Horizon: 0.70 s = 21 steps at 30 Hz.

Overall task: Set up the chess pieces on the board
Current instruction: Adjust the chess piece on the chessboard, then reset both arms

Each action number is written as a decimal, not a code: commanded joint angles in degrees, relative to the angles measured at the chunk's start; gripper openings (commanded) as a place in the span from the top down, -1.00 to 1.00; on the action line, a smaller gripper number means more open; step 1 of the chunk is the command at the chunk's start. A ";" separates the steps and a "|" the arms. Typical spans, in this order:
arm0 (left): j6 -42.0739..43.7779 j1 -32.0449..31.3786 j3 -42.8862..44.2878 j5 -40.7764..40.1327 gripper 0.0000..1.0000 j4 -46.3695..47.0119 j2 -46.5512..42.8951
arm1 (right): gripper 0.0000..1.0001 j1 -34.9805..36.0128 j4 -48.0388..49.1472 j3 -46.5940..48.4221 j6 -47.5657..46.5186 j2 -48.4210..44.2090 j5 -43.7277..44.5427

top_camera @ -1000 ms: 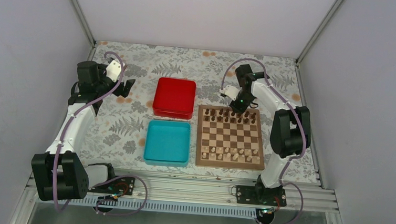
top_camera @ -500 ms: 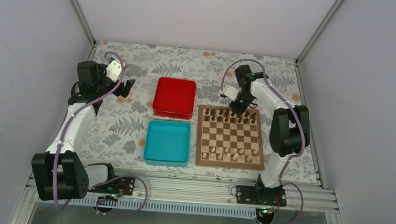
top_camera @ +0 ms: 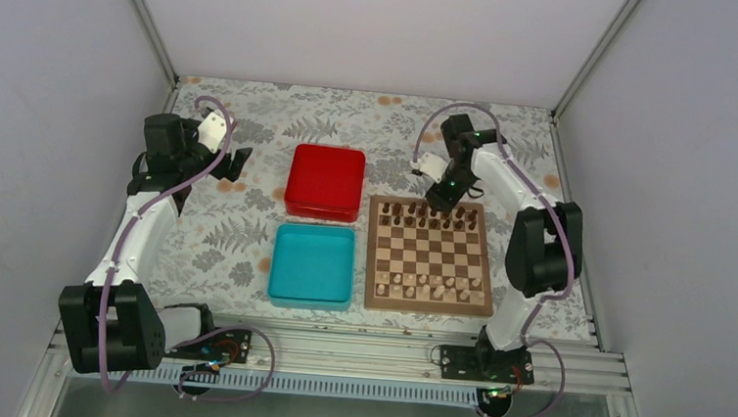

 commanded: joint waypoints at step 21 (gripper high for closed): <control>-0.26 0.40 1.15 1.83 -1.00 -0.19 0.53 | -1.00 -1.27 47.78 -27.33 16.31 -37.48 11.22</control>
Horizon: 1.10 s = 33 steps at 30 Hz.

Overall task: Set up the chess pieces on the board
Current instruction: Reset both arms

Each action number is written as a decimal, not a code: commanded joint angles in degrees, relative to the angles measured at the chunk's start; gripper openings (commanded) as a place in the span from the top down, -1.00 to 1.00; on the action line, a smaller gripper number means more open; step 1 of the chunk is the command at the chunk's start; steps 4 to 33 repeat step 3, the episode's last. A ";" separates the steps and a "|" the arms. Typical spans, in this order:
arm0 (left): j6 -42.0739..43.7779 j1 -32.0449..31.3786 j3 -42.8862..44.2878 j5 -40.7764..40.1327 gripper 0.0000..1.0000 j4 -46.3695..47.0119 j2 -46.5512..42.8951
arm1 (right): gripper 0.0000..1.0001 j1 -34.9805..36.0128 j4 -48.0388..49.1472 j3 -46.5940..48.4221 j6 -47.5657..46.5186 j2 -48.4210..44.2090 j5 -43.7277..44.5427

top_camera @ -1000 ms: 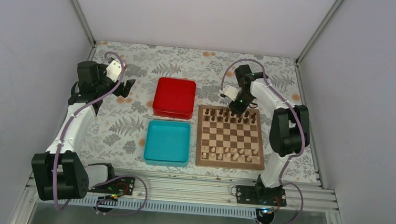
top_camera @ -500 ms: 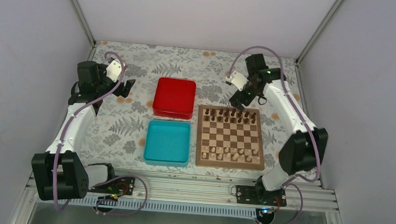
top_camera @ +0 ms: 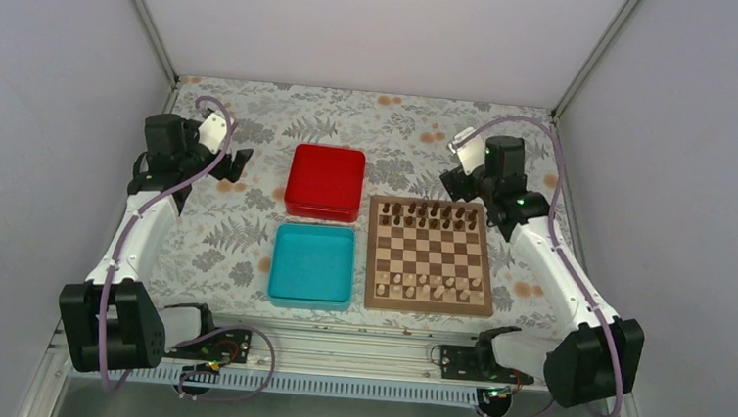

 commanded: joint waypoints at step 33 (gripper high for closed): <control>-0.33 0.42 1.13 1.37 -1.00 0.29 0.02 | -1.00 -0.49 10.22 -2.44 3.97 -0.57 2.07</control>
